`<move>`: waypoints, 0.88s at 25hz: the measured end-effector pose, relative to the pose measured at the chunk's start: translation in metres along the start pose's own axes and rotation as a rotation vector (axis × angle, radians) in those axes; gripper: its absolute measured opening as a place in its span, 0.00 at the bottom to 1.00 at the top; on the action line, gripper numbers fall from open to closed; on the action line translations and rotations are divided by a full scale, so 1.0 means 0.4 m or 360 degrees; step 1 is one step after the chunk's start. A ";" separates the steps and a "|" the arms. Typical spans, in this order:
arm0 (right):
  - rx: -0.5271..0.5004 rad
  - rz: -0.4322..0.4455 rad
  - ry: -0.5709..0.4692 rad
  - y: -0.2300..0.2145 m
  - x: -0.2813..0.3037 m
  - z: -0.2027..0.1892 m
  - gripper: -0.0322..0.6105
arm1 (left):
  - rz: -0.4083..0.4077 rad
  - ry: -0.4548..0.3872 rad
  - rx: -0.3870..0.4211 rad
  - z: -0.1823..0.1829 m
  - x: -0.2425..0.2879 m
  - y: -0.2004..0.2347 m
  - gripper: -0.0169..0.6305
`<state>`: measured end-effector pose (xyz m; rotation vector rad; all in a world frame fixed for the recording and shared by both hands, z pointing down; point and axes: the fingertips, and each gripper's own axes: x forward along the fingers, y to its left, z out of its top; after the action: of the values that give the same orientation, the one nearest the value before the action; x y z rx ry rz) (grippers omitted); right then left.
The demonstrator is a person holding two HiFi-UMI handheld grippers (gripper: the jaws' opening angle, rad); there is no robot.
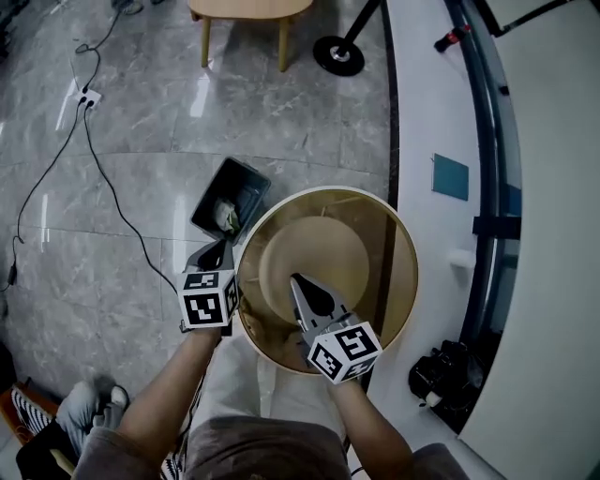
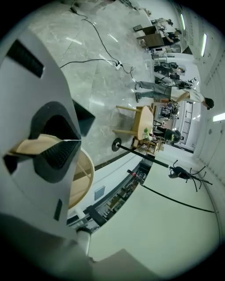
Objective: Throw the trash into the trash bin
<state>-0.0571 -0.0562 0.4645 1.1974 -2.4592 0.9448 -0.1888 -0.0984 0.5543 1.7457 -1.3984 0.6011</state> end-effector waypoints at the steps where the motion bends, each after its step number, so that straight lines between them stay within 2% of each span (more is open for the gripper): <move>1: 0.0006 0.0005 0.0005 0.012 -0.023 0.017 0.08 | -0.0020 -0.0012 0.0016 0.017 -0.037 -0.030 0.06; 9: -0.0038 0.0098 -0.0055 0.134 -0.226 0.165 0.08 | -0.0155 -0.0129 0.0206 0.133 -0.351 -0.256 0.06; 15: -0.0109 0.0129 -0.0148 0.176 -0.380 0.255 0.08 | -0.0305 -0.0235 0.0373 0.167 -0.523 -0.428 0.06; 22: -0.0236 0.0168 -0.0255 0.213 -0.508 0.322 0.08 | -0.0461 -0.0395 0.0552 0.174 -0.676 -0.564 0.06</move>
<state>0.0129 0.0235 0.2323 1.1446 -2.6879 0.7014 -0.0561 0.0148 0.2406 2.3172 -1.2191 0.5005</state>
